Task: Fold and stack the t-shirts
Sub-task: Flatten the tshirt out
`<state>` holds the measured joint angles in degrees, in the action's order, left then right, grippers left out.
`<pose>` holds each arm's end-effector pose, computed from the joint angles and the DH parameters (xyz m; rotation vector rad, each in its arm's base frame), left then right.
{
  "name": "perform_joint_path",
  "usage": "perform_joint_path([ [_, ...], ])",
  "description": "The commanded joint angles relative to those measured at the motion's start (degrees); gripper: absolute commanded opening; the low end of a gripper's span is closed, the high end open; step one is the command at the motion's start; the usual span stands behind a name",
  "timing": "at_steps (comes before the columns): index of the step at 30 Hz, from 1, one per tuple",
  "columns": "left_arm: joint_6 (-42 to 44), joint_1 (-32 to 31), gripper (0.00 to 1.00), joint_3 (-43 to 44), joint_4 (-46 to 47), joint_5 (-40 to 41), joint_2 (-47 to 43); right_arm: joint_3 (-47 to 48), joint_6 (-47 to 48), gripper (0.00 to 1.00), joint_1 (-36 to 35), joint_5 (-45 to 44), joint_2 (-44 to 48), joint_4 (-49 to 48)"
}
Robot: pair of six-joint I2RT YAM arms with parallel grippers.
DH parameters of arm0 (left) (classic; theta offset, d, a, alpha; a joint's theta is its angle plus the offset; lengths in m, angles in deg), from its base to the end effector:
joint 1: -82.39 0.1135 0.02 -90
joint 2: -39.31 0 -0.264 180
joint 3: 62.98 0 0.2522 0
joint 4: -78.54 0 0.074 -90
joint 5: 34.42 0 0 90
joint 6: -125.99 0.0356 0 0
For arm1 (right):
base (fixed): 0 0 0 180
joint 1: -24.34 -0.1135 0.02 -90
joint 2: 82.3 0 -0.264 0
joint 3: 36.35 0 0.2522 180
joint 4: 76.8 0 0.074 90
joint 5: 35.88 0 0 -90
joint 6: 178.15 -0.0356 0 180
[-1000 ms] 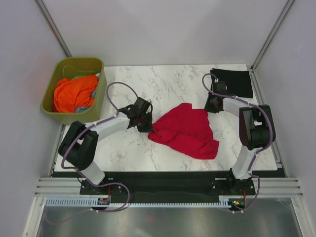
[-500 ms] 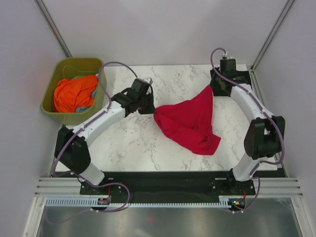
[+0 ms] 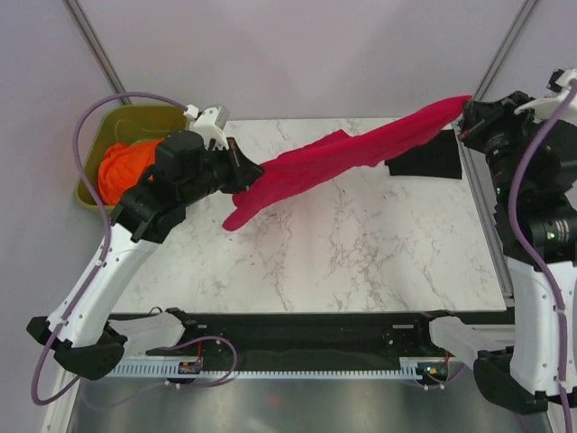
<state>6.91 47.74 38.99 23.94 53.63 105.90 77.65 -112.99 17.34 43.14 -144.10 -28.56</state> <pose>0.1838 -0.1285 0.4657 0.1204 1.9812 -0.7730 0.1582 0.0126 0.5530 0.3858 1.4603 0.3028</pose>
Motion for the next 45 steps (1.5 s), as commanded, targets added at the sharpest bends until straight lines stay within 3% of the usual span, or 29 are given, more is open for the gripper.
perform_joint_path([
  [1,0.2,-0.6,0.02,-5.3,-1.9,-7.0,-0.6,-2.5,-0.3,0.00,0.1,-3.4,2.9,6.5],
  [6,1.0,-0.8,0.04,-12.7,0.5,-16.6,2.4,-10.6,-0.7,0.00,0.1,0.7,9.4,8.6],
  [8,0.7,-1.9,0.16,-18.8,2.2,-19.8,3.1,-19.2,-2.4,0.00,0.1,1.8,11.7,9.6],
  [9,0.1,-2.3,0.31,-21.0,3.0,-19.8,3.2,-25.1,-2.8,0.00,0.1,2.2,13.8,10.0],
  [14,-0.7,-2.5,0.58,-29.1,5.2,-11.7,1.9,-34.3,-3.2,0.00,0.1,-0.2,14.3,10.4],
  [17,0.4,-1.4,0.64,-28.1,3.9,-4.5,2.3,-34.5,-2.3,0.00,0.1,1.0,12.9,10.4],
  [22,1.7,3.5,0.65,-22.5,4.3,-5.3,8.6,-37.8,-1.4,0.00,0.1,3.9,13.5,10.0],
  [36,12.7,6.8,0.51,7.7,11.3,-8.4,46.8,-44.9,-4.0,0.00,0.1,13.6,17.0,3.0],
  [45,15.5,6.9,0.49,14.9,12.4,-9.5,58.7,-47.8,-4.9,0.00,0.1,16.0,16.1,-0.5],
])
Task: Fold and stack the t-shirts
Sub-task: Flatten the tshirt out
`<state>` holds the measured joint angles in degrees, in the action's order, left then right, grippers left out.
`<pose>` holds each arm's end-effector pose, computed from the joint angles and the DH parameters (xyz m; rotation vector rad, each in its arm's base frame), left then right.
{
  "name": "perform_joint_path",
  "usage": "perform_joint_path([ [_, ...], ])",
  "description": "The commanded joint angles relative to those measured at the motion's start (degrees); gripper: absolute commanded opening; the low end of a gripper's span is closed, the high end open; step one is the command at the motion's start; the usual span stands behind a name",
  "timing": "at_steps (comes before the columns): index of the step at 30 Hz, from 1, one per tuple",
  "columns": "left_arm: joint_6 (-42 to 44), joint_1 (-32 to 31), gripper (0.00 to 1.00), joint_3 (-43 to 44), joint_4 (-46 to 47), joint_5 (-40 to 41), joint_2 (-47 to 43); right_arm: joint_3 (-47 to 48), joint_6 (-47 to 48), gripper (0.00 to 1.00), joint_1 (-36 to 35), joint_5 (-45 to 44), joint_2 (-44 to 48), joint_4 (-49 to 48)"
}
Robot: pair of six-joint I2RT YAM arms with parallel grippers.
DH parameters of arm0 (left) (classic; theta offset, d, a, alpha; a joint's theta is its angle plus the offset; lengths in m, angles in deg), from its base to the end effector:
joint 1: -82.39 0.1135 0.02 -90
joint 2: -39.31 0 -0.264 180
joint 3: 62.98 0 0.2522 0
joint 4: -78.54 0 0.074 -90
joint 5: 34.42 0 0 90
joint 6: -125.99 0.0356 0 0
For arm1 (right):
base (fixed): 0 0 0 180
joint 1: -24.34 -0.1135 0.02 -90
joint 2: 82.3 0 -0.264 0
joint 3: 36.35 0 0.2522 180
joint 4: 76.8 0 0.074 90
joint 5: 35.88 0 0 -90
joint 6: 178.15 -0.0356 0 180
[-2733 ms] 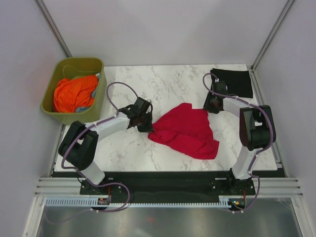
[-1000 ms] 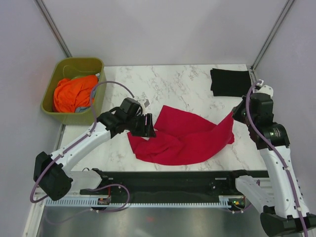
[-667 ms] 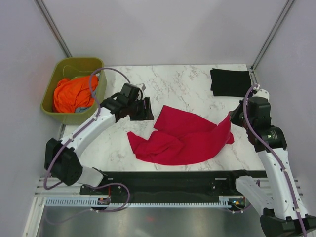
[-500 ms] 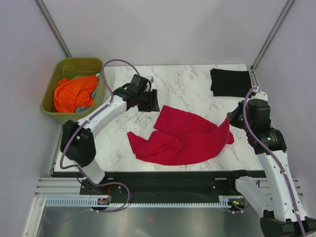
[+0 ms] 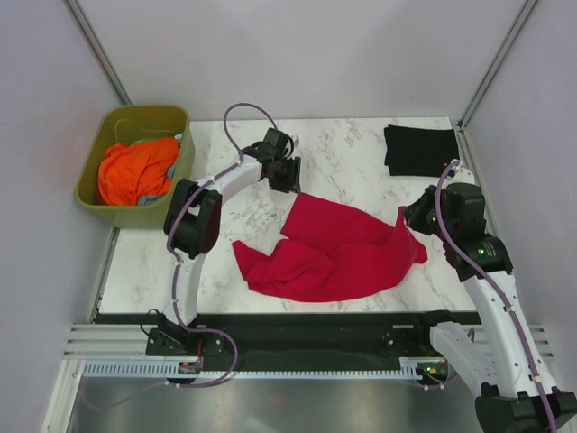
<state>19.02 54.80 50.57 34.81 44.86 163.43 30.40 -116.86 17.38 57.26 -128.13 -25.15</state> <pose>0.4220 -0.2280 0.1973 0.3166 2.5637 -0.5394 0.1643 0.0220 0.3369 0.3702 2.1035 0.4278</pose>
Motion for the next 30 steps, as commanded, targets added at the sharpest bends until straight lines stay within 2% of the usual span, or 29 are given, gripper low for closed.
perform_joint_path([
  [1,3.3,-0.3,0.49,3.4,1.8,-0.7,2.3,-0.7,-1.1,0.00,0.1,2.2,0.0,-4.1],
  [10,1.9,-3.2,0.47,1.6,2.8,6.1,5.7,-2.3,-2.0,0.00,0.1,2.6,0.0,-4.9],
  [19,1.4,-3.4,0.46,2.8,2.8,7.1,7.4,-2.5,-1.7,0.00,0.0,2.7,0.3,-4.9],
  [23,1.9,-3.9,0.43,3.0,2.8,7.6,8.1,-2.5,-1.9,0.00,0.1,2.8,0.6,-4.9],
  [30,1.4,-5.6,0.36,3.3,1.1,13.0,9.0,-2.4,-1.8,0.00,0.0,2.6,1.1,-4.8],
])
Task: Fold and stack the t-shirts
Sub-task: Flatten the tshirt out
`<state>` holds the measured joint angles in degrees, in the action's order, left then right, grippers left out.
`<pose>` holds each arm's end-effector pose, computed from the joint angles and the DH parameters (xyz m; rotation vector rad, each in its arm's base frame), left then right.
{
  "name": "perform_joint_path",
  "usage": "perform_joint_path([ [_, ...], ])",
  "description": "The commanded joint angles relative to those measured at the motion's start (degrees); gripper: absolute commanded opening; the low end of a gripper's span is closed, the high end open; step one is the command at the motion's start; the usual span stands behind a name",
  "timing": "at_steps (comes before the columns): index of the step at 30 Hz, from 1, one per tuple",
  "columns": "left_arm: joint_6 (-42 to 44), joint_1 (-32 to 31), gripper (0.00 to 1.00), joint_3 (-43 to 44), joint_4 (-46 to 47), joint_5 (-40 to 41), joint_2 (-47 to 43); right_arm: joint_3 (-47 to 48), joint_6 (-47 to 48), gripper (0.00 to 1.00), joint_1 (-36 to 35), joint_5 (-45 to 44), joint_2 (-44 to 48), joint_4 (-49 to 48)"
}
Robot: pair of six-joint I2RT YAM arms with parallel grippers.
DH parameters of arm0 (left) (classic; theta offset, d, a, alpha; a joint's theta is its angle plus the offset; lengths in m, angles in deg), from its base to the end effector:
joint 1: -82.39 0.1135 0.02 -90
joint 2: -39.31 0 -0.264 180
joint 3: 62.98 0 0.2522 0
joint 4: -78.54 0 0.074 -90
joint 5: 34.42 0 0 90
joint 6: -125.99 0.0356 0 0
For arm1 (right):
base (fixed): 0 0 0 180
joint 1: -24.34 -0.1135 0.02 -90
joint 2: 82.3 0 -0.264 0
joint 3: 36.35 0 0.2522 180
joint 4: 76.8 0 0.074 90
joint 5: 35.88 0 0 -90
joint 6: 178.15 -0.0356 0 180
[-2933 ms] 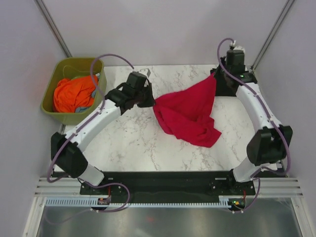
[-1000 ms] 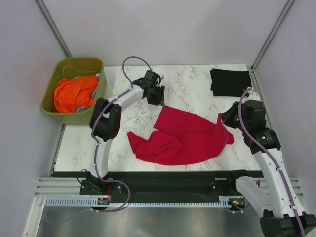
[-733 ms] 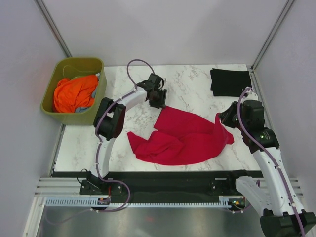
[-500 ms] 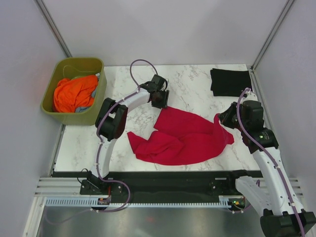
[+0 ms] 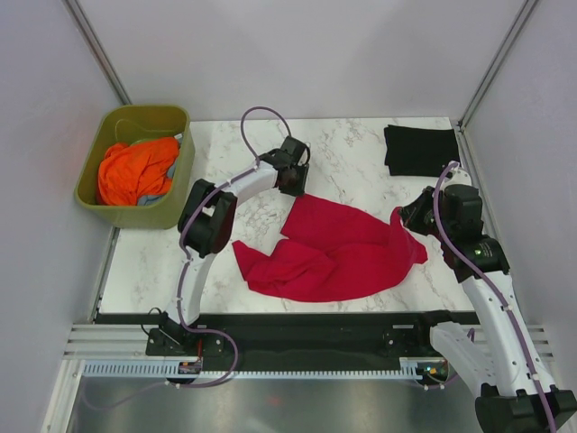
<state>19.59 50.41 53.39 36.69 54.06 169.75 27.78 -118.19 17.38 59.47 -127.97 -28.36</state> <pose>0.4213 -0.2642 0.1623 0.3610 2.5615 -0.3562 0.1679 0.0238 0.3275 0.3695 2.0967 0.4843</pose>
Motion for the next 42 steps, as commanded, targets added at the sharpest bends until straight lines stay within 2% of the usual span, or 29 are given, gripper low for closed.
perform_joint_path([
  [1,0.5,-1.2,0.36,0.2,-0.9,4.2,2.7,0.3,-0.5,0.00,0.0,0.4,1.0,-1.5],
  [6,0.2,-2.2,0.34,0.4,-1.9,6.4,3.8,0.7,-0.6,0.00,0.1,0.5,1.1,-1.5],
  [12,-1.1,-3.5,0.29,0.4,-2.2,5.3,5.4,0.4,-1.4,0.00,0.0,1.1,0.9,-2.1],
  [17,-2.8,-3.9,0.08,0.1,-2.5,3.2,5.5,0.3,-1.9,0.00,0.0,1.2,0.6,-2.3],
  [19,-2.5,-3.9,0.02,0.2,-2.8,2.6,4.6,0.3,-2.0,0.00,0.0,1.1,0.3,-2.4],
  [23,-1.3,-3.3,0.02,1.1,-5.6,5.5,-3.8,0.2,-2.9,0.00,0.0,-2.5,-2.2,-6.5],
  [24,-1.0,-3.0,0.02,1.7,-6.3,7.5,-6.1,1.2,-1.9,0.00,0.1,-3.3,-6.1,-7.4],
  [27,-0.6,-0.8,0.02,5.1,-9.4,9.6,-15.1,11.1,1.4,0.00,0.0,-8.0,-16.6,-8.7],
  [28,-0.8,-0.1,0.02,6.5,-10.1,9.9,-16.9,18.3,2.0,0.00,0.1,-9.1,-18.9,-8.7],
  [30,-1.2,1.8,0.02,11.3,-12.1,11.4,-22.5,25.8,3.6,0.00,0.1,-12.4,-23.0,-8.3],
  [31,-1.1,2.3,0.02,13.2,-12.7,11.6,-24.2,33.2,5.4,0.00,0.1,-13.2,-26.2,-8.4],
  [35,0.5,3.1,0.02,22.2,-13.8,14.2,-29.8,49.8,10.2,0.00,0.2,-14.8,-32.4,-8.3],
  [37,0.8,3.1,0.02,22.8,-13.9,15.9,-33.7,56.0,12.4,0.00,0.1,-13.9,-33.6,-8.4],
  [42,-0.3,3.0,0.02,19.7,-13.7,17.1,-43.7,57.2,16.1,0.00,0.1,-15.4,-27.6,-8.6],
])
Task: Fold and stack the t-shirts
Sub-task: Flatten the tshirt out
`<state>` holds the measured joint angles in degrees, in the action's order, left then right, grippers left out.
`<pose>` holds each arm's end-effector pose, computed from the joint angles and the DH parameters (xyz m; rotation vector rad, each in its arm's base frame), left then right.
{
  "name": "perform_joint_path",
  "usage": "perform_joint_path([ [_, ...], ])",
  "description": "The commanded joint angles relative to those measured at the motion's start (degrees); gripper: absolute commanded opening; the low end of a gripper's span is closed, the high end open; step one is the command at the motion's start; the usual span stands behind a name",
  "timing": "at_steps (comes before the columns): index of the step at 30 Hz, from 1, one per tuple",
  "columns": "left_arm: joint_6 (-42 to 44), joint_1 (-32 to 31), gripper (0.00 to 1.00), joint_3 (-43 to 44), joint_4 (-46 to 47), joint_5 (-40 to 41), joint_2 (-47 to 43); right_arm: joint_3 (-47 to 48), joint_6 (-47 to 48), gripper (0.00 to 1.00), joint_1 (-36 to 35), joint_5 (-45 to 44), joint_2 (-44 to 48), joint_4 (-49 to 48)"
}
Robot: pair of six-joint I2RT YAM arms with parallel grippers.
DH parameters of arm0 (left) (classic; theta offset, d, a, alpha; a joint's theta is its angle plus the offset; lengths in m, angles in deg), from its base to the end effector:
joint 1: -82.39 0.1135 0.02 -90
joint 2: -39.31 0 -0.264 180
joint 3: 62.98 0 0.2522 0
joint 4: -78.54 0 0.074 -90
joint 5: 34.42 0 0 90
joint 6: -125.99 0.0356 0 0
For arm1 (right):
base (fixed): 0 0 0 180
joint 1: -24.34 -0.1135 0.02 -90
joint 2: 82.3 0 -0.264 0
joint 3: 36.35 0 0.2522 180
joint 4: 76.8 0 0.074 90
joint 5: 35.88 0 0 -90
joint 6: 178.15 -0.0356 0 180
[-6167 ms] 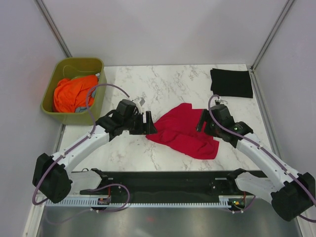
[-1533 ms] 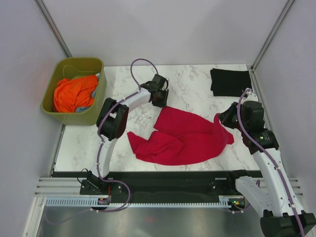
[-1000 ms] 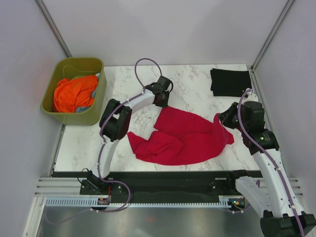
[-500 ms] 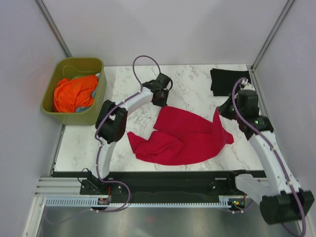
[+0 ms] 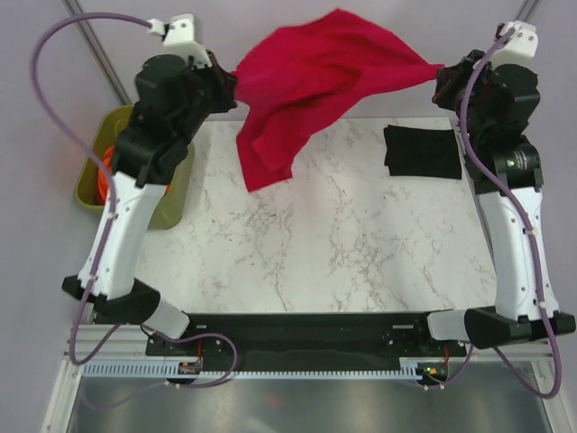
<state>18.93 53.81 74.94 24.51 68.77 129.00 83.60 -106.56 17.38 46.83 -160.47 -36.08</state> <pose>0.2627 -0.1338 0.5546 -0.0060 1.6857 -0.4089 0.2618 0.0274 0.5419 0.2555 1.5368 0.2511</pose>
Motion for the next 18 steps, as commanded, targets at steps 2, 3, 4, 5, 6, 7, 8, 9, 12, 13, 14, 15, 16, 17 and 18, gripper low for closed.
perform_joint_path([
  [2,-0.8,-0.4,0.02,-3.7,-1.5,1.3,-7.8,-1.1,4.9,0.00,0.1,-4.5,8.0,-0.8],
  [3,-1.1,-0.4,0.02,-4.3,-1.6,0.0,-9.4,-1.9,5.1,0.00,0.1,-4.9,11.2,-0.8],
  [4,-1.5,-0.4,0.02,-5.7,-1.6,-0.7,-10.8,-3.6,5.2,0.00,0.1,-5.3,12.9,-0.8],
  [5,-1.6,-0.5,0.02,-6.6,-1.6,-1.6,-13.5,-4.4,5.4,0.00,0.1,-5.9,14.4,-0.7],
  [6,-1.7,-0.5,0.02,-7.4,-1.6,-1.7,-14.8,-4.9,5.4,0.00,0.2,-6.1,17.1,-0.7],
  [7,-1.7,-0.4,0.02,-9.4,-1.5,-1.9,-15.9,-5.8,5.8,0.00,0.1,-6.4,18.3,-0.3],
  [8,-1.6,-0.5,0.02,-10.3,-1.3,-2.0,-18.0,-6.0,5.9,0.00,0.2,-6.8,19.3,-0.2],
  [9,-1.3,-0.5,0.02,-11.2,-1.2,-2.1,-18.8,-5.9,6.1,0.00,0.2,-7.6,20.9,0.3],
  [12,-0.6,-0.5,0.02,-13.7,-1.3,-2.7,-21.0,-5.1,6.3,0.00,0.1,-8.4,22.2,2.4],
  [13,-0.6,-0.5,0.02,-14.6,-1.3,-3.0,-21.4,-4.9,6.3,0.00,0.1,-8.4,22.3,2.7],
  [14,-0.6,-0.5,0.02,-15.1,-1.3,-3.4,-21.7,-4.8,6.4,0.00,0.1,-8.4,22.3,3.0],
  [15,-0.5,-0.4,0.02,-15.5,-1.3,-3.6,-21.8,-4.7,6.1,0.00,0.1,-8.2,22.3,3.2],
  [16,-0.4,-0.4,0.02,-16.2,-1.3,-3.6,-21.8,-4.6,6.1,0.00,0.1,-7.9,22.2,3.5],
  [17,-0.3,-0.4,0.02,-16.5,-1.2,-3.6,-21.7,-4.5,5.9,0.00,0.1,-7.8,22.1,3.7],
  [18,0.4,-0.4,0.02,-16.8,-1.1,-3.5,-20.7,-4.8,5.9,0.00,0.1,-7.1,21.9,4.0],
])
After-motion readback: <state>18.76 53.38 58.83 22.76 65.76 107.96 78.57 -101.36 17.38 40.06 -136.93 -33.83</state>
